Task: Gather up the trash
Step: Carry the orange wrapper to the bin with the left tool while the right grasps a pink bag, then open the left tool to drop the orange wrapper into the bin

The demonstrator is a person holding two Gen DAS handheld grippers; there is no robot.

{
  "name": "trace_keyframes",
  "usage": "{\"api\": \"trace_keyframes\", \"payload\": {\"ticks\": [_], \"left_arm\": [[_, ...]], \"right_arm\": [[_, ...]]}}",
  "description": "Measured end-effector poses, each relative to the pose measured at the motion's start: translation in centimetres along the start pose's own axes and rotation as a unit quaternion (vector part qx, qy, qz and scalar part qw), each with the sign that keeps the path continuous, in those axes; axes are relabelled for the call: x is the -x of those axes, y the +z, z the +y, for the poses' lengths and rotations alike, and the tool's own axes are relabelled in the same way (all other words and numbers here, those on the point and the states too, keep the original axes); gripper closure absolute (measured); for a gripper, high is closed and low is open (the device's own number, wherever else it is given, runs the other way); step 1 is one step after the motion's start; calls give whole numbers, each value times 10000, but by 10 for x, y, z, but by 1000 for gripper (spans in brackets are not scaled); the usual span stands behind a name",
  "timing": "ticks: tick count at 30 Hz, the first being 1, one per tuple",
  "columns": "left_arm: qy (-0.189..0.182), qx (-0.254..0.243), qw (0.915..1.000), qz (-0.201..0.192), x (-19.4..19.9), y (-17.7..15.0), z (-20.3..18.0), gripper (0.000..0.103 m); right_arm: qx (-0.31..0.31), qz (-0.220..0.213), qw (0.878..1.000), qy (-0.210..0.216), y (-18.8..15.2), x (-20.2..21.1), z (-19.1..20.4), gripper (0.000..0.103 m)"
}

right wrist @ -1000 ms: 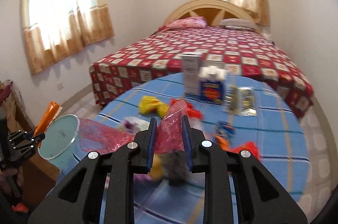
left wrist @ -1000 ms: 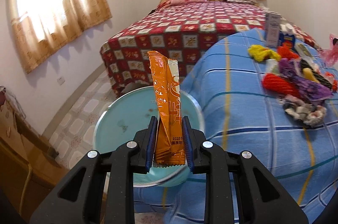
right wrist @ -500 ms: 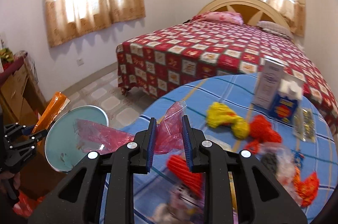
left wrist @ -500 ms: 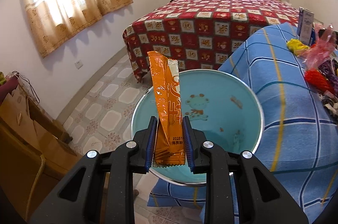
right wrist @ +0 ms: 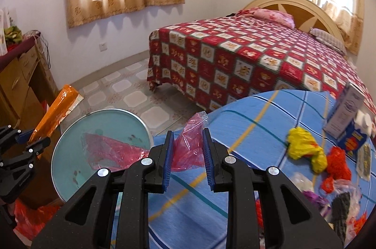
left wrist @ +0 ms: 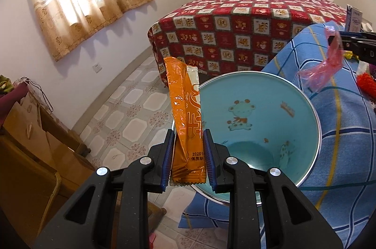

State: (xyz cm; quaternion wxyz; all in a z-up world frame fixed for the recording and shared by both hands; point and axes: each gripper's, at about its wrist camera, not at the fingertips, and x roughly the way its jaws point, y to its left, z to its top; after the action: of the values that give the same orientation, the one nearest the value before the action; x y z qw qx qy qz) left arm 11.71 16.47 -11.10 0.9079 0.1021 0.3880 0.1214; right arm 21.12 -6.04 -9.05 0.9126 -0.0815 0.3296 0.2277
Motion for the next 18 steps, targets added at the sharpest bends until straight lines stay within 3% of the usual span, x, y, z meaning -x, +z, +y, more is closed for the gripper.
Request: {"api": "trace_keyframes", "payload": {"ticks": [18], "left_arm": [[-155,-12,9999,8,-1,-1,-5,77]], "right_arm": [[306,193,9993,107,-2,-20,28,77]]}}
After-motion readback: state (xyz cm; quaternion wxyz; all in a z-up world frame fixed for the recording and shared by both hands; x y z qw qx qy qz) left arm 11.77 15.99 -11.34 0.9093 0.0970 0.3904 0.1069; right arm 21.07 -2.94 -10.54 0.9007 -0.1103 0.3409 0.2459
